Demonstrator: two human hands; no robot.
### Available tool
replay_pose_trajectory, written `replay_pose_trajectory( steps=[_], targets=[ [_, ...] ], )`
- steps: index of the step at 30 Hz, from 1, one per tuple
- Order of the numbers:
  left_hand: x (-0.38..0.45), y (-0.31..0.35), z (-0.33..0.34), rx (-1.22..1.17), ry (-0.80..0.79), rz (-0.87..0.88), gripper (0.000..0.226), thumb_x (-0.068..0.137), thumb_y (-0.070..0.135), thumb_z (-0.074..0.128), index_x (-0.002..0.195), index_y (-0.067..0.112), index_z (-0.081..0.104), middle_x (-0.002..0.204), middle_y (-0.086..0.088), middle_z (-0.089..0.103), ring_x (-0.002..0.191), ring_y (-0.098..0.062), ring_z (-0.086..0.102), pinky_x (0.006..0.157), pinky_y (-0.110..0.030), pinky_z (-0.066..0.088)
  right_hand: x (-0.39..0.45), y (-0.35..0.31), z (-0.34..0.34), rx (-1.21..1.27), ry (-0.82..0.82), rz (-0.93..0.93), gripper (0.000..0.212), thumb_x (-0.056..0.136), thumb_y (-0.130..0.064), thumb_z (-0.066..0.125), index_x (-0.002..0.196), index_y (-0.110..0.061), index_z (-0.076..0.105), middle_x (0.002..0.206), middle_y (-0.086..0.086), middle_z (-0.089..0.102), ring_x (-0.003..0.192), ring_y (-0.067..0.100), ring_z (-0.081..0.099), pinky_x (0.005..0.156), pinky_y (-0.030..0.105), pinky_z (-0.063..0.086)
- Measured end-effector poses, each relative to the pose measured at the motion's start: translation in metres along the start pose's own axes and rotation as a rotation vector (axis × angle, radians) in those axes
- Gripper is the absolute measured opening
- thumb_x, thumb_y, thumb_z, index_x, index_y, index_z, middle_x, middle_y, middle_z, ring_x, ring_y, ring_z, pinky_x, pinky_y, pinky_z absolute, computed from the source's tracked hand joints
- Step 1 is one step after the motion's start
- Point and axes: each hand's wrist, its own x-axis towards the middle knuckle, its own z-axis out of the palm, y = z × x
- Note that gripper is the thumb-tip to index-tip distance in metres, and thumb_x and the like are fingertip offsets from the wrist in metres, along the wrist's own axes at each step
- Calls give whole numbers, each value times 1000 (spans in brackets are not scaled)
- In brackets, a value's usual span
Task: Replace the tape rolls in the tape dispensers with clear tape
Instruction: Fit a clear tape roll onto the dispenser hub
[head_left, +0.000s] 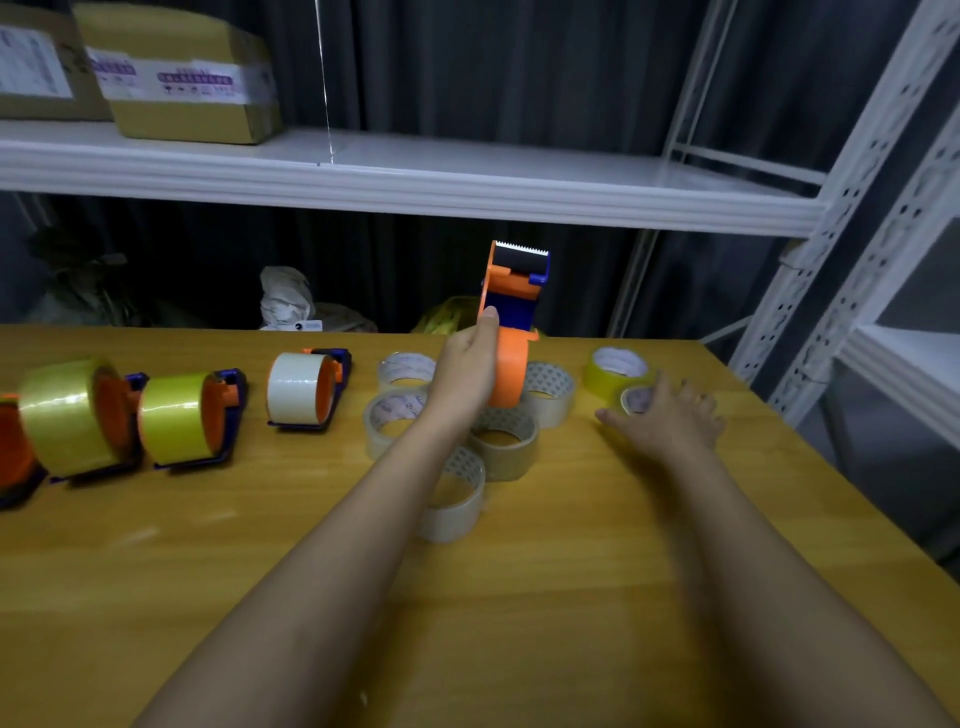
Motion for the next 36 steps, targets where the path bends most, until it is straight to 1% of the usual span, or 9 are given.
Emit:
replay_pose_trajectory(
  steps=[5, 10, 15, 19, 25, 27, 29, 33, 36],
  targets=[
    [-2, 1, 6, -1, -18, -25, 45, 102, 45, 29, 74, 19, 53, 78, -13, 51, 71, -23, 52, 68, -35, 39, -1, 3, 4, 33, -7, 14, 94, 78, -63, 64, 148, -19, 20, 148, 16, 29, 135, 37, 26, 102, 46, 35],
    [-5, 3, 7, -14, -14, -28, 43, 102, 44, 30, 74, 20, 52, 77, -11, 51, 71, -23, 53, 67, -33, 40, -3, 4, 3, 53, -71, 50, 106, 73, -63, 64, 152, -27, 4, 155, 21, 16, 139, 41, 16, 110, 51, 22],
    [-10, 6, 5, -20, -12, -25, 41, 102, 44, 30, 74, 22, 49, 83, -13, 51, 76, -24, 52, 70, -35, 39, -19, 4, 1, 61, -82, 13, 102, 73, -67, 63, 151, -23, 15, 148, 19, 31, 134, 40, 30, 108, 50, 25],
    [-16, 8, -2, -43, 10, -32, 42, 101, 46, 31, 74, 21, 51, 80, -11, 52, 73, -23, 53, 69, -33, 39, -46, -4, -3, 192, 14, -20, 97, 73, -67, 62, 149, -27, 19, 144, 16, 36, 131, 38, 33, 104, 49, 28],
    [-31, 9, -25, -60, 79, -8, 46, 100, 50, 29, 74, 19, 51, 71, -7, 50, 66, -20, 53, 67, -32, 40, -81, -40, -16, 591, 180, -282, 87, 78, -58, 67, 149, -31, 25, 152, 4, 32, 139, 28, 28, 111, 46, 28],
    [-37, 6, -36, -27, 101, 4, 49, 99, 54, 28, 73, 19, 50, 69, -6, 51, 67, -19, 56, 70, -30, 45, -90, -58, -15, 811, 154, -345, 82, 80, -52, 70, 147, -29, 30, 152, 1, 34, 140, 22, 30, 111, 41, 32],
    [-45, 6, -50, -24, 123, 26, 51, 100, 52, 27, 69, 19, 49, 63, -3, 50, 57, -11, 55, 63, -22, 45, -102, -76, -16, 1016, 81, -370, 79, 79, -48, 71, 146, -27, 35, 149, 1, 39, 136, 18, 36, 105, 33, 35],
    [-63, 7, -78, 14, 169, 69, 50, 102, 47, 24, 77, 14, 53, 71, -10, 55, 64, -16, 55, 65, -26, 43, -131, -110, -16, 1276, -148, -382, 97, 56, -69, 60, 140, -25, 43, 134, 9, 55, 119, 22, 55, 95, 40, 49],
    [-76, 5, -100, 8, 231, 68, 50, 102, 45, 24, 71, 18, 53, 67, -1, 58, 62, -10, 57, 64, -24, 45, -149, -131, -8, 1331, -282, -440, 102, 56, -79, 64, 139, -22, 45, 135, 16, 54, 121, 32, 55, 100, 52, 46]
  ],
)
